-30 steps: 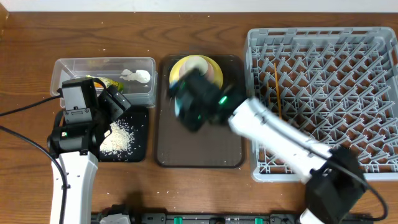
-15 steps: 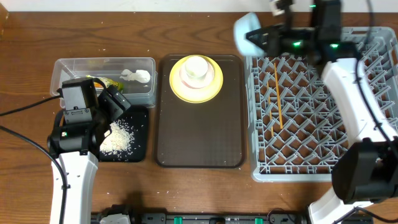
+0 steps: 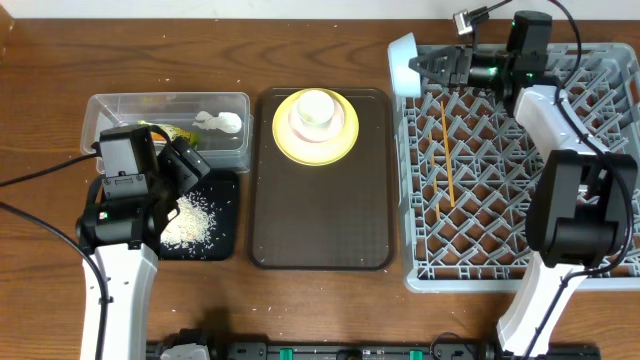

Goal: Sort waste into correct bins and load items into the dishwasher rack
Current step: 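Lift the blue bowl and carry it into the dish rack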

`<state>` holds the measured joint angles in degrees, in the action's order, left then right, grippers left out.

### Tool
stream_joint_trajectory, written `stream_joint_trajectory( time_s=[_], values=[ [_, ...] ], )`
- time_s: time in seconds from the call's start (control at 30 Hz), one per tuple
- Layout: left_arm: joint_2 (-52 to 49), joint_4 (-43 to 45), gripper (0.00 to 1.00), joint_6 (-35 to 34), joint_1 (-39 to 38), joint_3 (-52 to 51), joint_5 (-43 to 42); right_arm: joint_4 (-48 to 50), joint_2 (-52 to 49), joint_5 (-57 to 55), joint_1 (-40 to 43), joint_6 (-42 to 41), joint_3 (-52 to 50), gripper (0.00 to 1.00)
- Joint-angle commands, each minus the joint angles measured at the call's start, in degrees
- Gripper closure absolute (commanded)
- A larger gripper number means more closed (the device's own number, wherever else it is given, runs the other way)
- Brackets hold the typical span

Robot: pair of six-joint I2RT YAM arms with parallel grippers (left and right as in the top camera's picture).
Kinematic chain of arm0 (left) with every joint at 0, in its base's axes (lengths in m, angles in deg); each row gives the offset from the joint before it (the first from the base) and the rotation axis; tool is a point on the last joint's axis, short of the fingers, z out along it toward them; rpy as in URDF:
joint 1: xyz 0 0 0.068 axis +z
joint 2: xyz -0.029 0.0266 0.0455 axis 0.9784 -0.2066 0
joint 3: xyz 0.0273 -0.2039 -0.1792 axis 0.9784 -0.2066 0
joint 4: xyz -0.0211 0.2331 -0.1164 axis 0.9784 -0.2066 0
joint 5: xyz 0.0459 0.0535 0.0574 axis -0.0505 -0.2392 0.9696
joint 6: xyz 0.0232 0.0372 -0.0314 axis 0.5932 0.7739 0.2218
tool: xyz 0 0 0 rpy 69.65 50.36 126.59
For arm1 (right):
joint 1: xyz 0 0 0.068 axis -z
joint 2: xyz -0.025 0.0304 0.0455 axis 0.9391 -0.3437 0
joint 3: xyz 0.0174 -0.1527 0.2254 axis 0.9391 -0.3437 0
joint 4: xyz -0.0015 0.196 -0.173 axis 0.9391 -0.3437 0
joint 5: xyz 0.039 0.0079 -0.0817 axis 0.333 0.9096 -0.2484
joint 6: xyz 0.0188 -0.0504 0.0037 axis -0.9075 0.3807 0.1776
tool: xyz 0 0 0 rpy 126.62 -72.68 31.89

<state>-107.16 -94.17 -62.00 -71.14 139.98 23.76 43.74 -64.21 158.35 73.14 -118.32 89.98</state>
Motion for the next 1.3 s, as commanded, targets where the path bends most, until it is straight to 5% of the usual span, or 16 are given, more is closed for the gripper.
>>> stream_joint_trajectory(
  time_s=[0.0,0.6,0.9,1.27],
  values=[
    [-0.07,-0.02,0.04,-0.48,0.17,0.61,0.72,-0.50,0.02,2.97,1.75,-3.23,0.48,0.99],
    [-0.07,-0.02,0.04,-0.48,0.17,0.61,0.72,-21.99,0.02,-2.86,8.13,10.84,0.48,0.99],
    [-0.07,-0.22,0.04,-0.48,0.17,0.61,0.72,-25.94,0.02,-8.46,9.11,14.84,0.48,0.73],
    [-0.07,-0.20,0.04,-0.48,0.17,0.61,0.72,-27.12,1.77,-20.41,9.88,16.15,0.72,0.63]
  ],
)
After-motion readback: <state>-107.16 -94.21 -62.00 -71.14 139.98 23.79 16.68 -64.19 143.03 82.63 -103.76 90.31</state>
